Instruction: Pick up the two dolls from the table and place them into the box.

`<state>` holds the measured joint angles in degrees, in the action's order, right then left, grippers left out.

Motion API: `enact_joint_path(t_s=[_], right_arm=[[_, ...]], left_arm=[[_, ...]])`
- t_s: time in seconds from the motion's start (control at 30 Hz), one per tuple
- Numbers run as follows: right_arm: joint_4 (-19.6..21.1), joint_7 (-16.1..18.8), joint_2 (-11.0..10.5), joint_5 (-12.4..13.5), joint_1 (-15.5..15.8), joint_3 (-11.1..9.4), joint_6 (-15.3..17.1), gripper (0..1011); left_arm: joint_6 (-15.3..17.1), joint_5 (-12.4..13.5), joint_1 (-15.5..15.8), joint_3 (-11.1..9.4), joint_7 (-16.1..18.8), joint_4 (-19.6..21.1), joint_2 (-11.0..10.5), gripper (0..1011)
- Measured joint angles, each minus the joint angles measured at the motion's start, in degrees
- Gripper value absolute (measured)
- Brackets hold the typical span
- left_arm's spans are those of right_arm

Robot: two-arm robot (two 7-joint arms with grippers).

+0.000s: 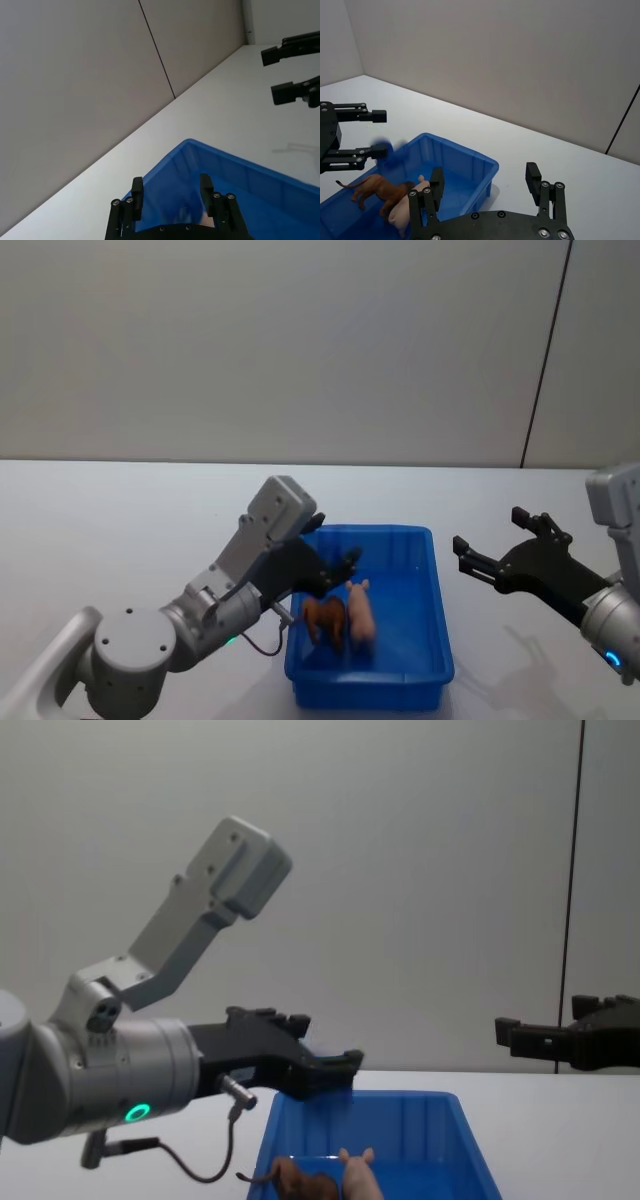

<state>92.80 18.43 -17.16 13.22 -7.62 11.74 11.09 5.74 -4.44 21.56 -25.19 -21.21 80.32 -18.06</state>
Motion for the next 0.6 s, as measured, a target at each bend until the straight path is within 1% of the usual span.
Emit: enact_joint_path(t_s=[0.1,0.17,0.23,0.27,0.37,0.4,0.6], right_arm=[[0.00,0.00,0.00,0.00,0.00,0.00,0.00,1001],[0.00,0.00,0.00,0.00,0.00,0.00,0.00,1001],[0.00,0.00,0.00,0.00,0.00,0.00,0.00,1001],[0.00,0.00,0.00,0.00,0.00,0.00,0.00,1001],[0.00,0.00,0.00,0.00,0.00,0.00,0.00,1001],[0.00,0.00,0.00,0.00,0.00,0.00,0.00,1001],[0.00,0.00,0.00,0.00,0.00,0.00,0.00,1001]], left_arm=[[-0.45,0.00,0.13,-0.18,-0.08,0.02,0.29,782],[-0.73,-0.15,0.12,-0.24,-0.08,0.15,0.34,815],[-1.12,-0.58,-0.10,-0.26,0.10,0.69,0.30,910],[-1.24,-0.77,-0.23,-0.26,0.22,0.88,0.24,910],[-2.22,-1.93,-1.42,-0.07,1.09,2.35,-0.63,982],[-2.22,-1.93,-1.42,-0.07,1.09,2.35,-0.63,1000],[-4.34,-4.14,-3.90,0.68,3.07,5.65,-2.67,1001]])
